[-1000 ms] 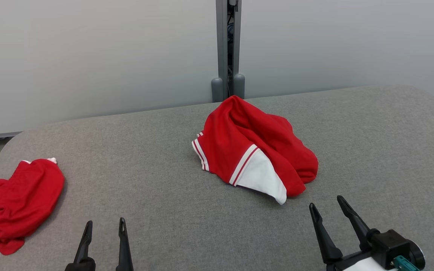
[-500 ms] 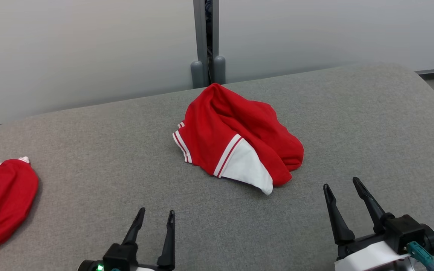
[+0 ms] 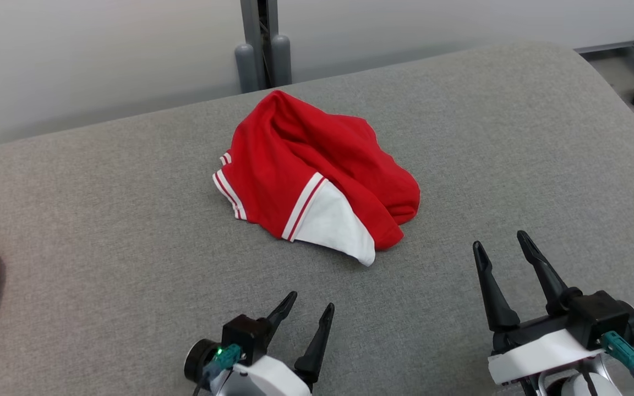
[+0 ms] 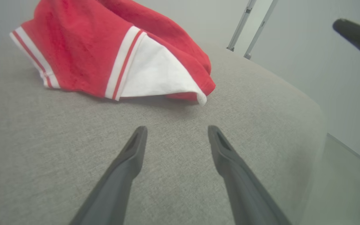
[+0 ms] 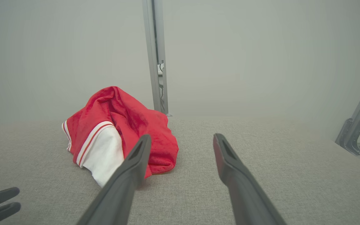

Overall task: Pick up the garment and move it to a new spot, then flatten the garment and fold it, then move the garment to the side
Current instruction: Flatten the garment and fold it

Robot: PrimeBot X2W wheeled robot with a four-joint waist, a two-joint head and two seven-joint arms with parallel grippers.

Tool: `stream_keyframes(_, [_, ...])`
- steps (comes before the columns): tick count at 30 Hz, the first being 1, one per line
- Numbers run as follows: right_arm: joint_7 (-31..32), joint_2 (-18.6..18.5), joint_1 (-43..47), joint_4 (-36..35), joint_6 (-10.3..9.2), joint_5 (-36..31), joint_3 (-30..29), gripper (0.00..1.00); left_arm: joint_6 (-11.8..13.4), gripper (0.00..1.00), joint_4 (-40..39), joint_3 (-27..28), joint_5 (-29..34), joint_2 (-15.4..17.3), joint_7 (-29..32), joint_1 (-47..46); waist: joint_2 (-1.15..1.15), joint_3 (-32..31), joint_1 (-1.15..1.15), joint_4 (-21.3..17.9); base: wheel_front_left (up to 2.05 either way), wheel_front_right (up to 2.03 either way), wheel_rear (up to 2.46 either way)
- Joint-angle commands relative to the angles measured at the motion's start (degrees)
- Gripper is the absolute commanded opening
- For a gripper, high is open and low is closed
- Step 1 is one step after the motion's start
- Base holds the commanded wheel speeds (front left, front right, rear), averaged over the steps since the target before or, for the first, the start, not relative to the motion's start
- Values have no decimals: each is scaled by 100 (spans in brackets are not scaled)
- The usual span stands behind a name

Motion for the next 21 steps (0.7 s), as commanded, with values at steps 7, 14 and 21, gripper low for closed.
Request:
stream_keyframes(7, [-31, -33, -217, -116, -1, 157, 46, 100, -163, 100, 413, -593, -948, 24, 300, -725, 0, 344, 0, -281, 0, 0, 0])
stream_keyframes(14, [-31, -31, -333, -159, -1, 212, 67, 100, -96, 100, 572, -1144, -1988, 25, 349, -1292, 0, 564, 0, -426, 0, 0, 0])
stream_keyframes(21, [-31, -31, -411, -163, -1, 318, 186, 100, 99, 100, 809, -1498, -2761, 24, 188, -1843, 0, 711, 0, -478, 0, 0, 0])
